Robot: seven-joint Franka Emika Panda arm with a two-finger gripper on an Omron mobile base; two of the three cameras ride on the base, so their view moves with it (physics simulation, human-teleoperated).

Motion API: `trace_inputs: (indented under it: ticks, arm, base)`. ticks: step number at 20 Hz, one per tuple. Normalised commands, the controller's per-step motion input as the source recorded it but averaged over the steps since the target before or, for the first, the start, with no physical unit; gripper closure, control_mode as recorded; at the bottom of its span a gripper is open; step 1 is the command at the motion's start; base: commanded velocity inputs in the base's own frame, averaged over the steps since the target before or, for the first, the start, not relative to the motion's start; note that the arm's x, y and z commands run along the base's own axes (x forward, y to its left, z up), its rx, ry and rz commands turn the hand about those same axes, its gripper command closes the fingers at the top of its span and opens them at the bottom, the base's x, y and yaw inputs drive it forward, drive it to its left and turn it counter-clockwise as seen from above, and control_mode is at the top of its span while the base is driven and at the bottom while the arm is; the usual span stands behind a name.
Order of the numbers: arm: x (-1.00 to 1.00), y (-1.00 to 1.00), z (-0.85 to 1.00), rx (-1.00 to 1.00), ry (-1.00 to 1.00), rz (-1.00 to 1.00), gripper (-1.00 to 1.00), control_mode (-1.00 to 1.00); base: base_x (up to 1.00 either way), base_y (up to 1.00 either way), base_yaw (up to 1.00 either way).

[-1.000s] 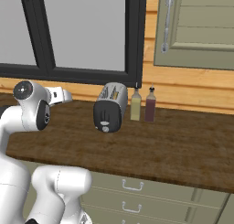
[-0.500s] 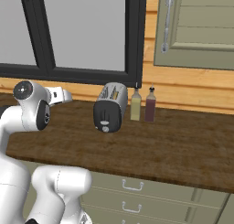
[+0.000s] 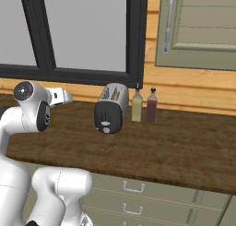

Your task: Start the toaster. Once the lever pops up, take the bread to the plate on the dining counter.

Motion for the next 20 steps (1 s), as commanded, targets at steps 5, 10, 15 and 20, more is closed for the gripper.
trace_inputs:
  ticks: [5,10,15,20]
  arm:
    - [0.0,0.0,0.0,0.0,0.0,0.0,-1.0,-1.0]
    - [0.0,0.0,0.0,0.0,0.0,0.0,-1.0,-1.0]
    - [0.0,0.0,0.0,0.0,0.0,0.0,-1.0,-1.0]
    - [0.0,0.0,0.0,0.0,0.0,0.0,-1.0,-1.0]
  base:
    - [0.0,0.0,0.0]
    - [0.0,0.0,0.0]
    - [0.0,0.0,0.0]
    - [0.0,0.0,0.0]
